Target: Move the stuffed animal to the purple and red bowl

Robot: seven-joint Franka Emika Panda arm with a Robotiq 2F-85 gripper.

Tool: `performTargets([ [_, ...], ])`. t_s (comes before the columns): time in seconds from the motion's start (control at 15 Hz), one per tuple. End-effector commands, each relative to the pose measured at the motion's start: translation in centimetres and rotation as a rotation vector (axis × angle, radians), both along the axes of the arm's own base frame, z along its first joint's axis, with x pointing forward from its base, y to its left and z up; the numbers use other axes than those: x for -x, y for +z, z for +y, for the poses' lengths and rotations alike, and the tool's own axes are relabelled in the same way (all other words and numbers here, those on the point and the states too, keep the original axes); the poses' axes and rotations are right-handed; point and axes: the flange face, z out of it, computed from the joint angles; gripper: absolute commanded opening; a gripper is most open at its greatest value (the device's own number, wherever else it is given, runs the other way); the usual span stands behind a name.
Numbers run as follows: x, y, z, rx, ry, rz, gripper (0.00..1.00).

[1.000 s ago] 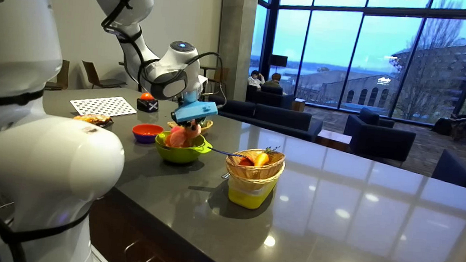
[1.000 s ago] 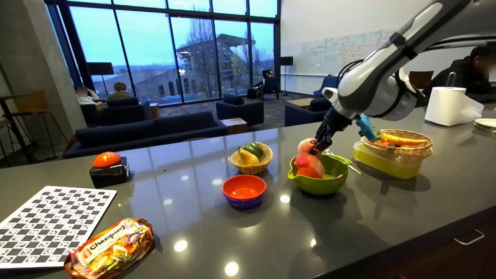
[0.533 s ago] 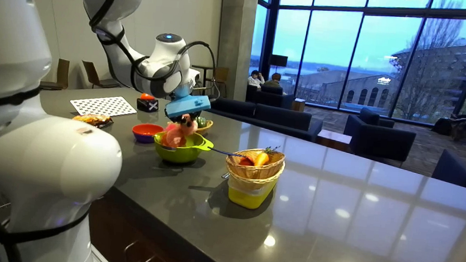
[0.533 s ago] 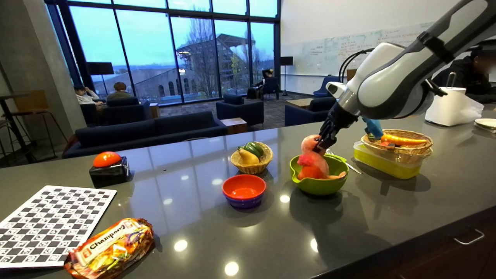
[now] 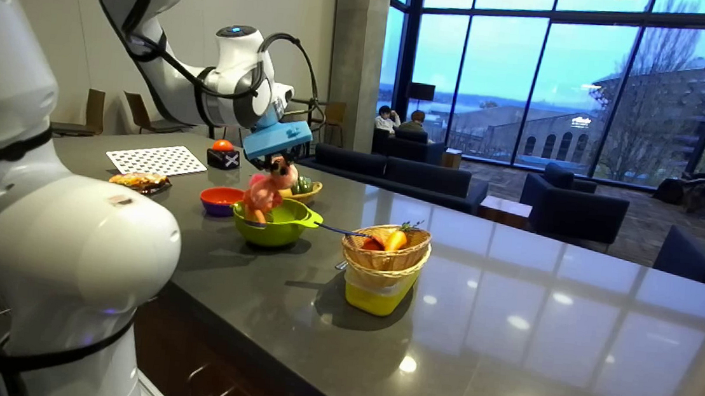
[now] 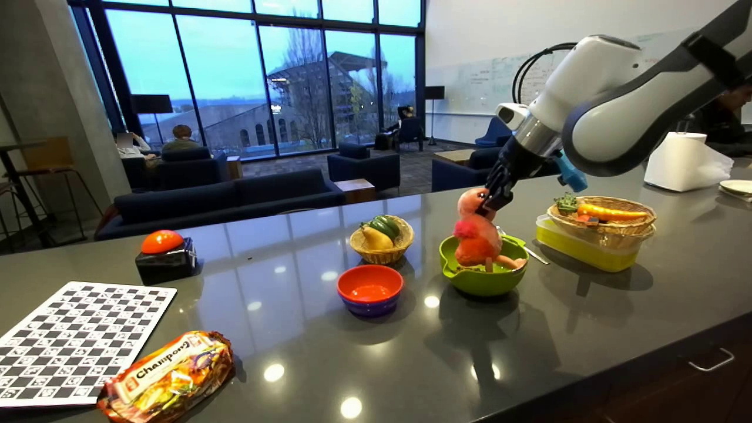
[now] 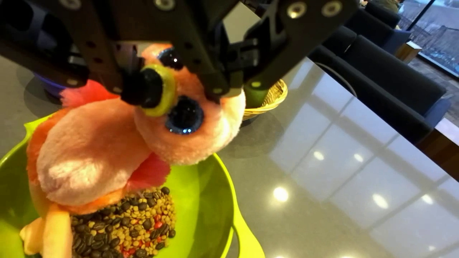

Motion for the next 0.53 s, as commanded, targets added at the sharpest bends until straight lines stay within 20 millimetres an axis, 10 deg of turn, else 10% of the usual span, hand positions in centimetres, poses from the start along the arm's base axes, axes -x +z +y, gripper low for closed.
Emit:
performTargets([
  [0.0,1.3,1.7,0.5,0.018,0.005,-0.029,0.13],
  [0.47,2.4,5.4,1.8,0.02,0.03,-0.127,0.13],
])
